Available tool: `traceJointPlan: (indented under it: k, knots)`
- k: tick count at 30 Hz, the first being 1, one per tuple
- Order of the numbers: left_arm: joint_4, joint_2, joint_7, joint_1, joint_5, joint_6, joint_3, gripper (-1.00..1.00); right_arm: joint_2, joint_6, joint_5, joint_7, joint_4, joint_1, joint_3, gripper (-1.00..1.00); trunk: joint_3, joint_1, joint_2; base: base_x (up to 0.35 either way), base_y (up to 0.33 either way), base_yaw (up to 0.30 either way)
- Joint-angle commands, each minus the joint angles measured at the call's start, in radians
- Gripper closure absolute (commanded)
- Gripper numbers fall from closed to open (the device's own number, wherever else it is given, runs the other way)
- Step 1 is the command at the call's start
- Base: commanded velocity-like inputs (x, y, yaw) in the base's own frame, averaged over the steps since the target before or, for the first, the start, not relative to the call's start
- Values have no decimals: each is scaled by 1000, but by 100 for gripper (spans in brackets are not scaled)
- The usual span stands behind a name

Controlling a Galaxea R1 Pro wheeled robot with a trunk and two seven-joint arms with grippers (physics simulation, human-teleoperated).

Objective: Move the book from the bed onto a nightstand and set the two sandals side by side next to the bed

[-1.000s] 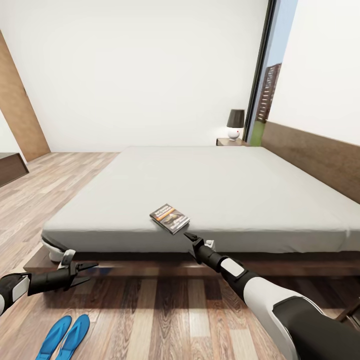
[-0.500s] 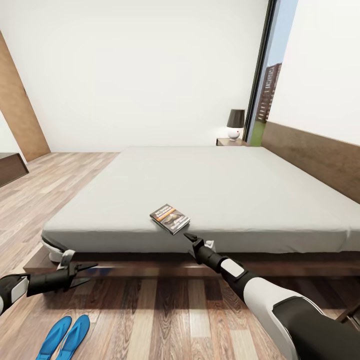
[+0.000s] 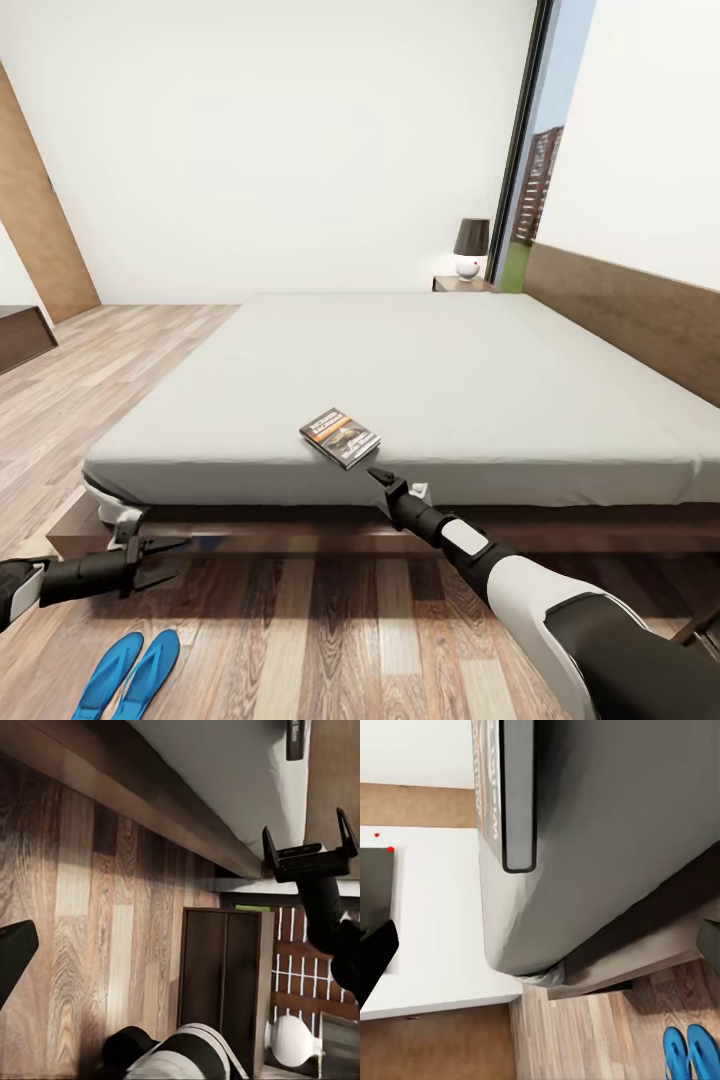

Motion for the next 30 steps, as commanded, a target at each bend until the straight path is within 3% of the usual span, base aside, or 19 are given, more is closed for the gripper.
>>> traceJointPlan:
  k: [1,8,30]
  knots:
    - [0,0,-10,0,-21,11,2,-100,0,4,-10,4,1,-1,7,-100,-1,0,0,0,0,0]
    - [0,0,-19,1,-49,12,2,-100,0,5,-11,13,10,-1,7,-100,-1,0,0,0,0,0]
    - [0,0,-21,1,-55,12,2,-100,1,2,-11,17,13,-1,10,-100,-1,0,0,0,0,0]
